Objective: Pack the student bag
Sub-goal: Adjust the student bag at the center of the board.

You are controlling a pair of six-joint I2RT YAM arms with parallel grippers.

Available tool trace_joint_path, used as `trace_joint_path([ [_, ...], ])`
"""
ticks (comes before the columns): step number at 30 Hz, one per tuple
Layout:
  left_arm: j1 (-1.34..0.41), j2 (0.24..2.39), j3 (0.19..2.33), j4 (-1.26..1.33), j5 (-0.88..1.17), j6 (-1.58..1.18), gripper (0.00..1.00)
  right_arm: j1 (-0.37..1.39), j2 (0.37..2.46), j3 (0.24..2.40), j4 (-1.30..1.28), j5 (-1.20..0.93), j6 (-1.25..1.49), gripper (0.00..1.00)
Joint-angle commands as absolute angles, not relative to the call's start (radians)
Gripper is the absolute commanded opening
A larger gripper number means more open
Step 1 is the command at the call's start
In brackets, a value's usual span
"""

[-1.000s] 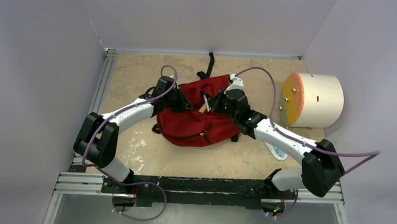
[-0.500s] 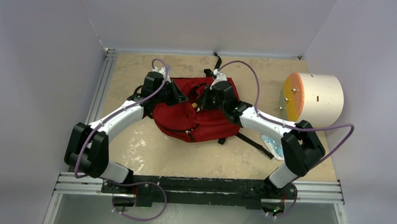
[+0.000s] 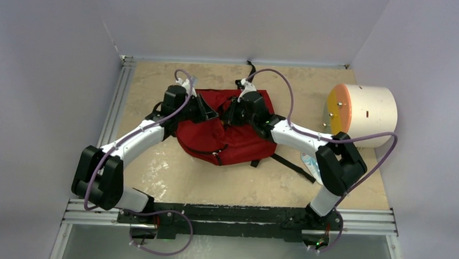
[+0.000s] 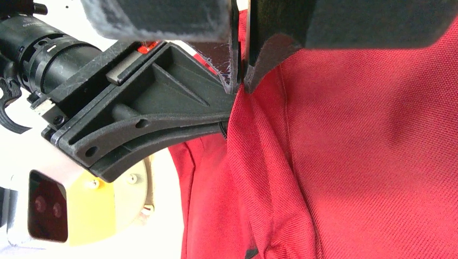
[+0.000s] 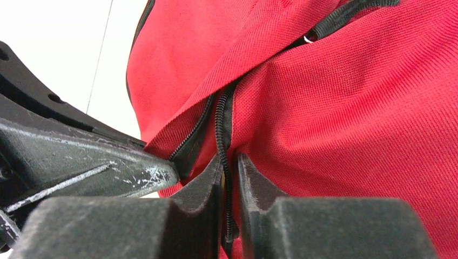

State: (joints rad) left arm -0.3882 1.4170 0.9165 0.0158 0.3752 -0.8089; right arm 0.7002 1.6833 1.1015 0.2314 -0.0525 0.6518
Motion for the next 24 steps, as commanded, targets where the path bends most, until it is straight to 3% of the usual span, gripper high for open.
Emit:
trace_joint_path([
  [1,-0.385,1.394,0.891,0.087,0.423,-0.819,0.0,0.706,1.693,1.156,0.312,-0.065,0.684,0.2],
  [11,-0.385,1.393,0.866,0.068,0.413,-0.821,0.0,0.702,1.548,1.161,0.248,0.009,0.658,0.45],
  [15,-0.385,1.393,0.853,0.069,0.413,-0.826,0.0,0.697,1.485,1.143,0.203,0.067,0.648,0.47],
  [19,-0.385,1.392,0.857,0.057,0.408,-0.824,0.0,0.694,1.462,1.137,0.117,0.123,0.627,0.39],
  [22,-0.385,1.391,0.867,0.041,0.399,-0.821,0.0,0.694,1.441,1.12,0.067,0.111,0.627,0.39],
  [23,-0.384,1.391,0.874,0.031,0.393,-0.819,0.0,0.695,1.433,1.111,0.057,0.095,0.604,0.19],
  [24,-0.385,1.393,0.88,0.022,0.389,-0.815,0.0,0.694,1.427,1.103,0.047,0.078,0.598,0.15],
])
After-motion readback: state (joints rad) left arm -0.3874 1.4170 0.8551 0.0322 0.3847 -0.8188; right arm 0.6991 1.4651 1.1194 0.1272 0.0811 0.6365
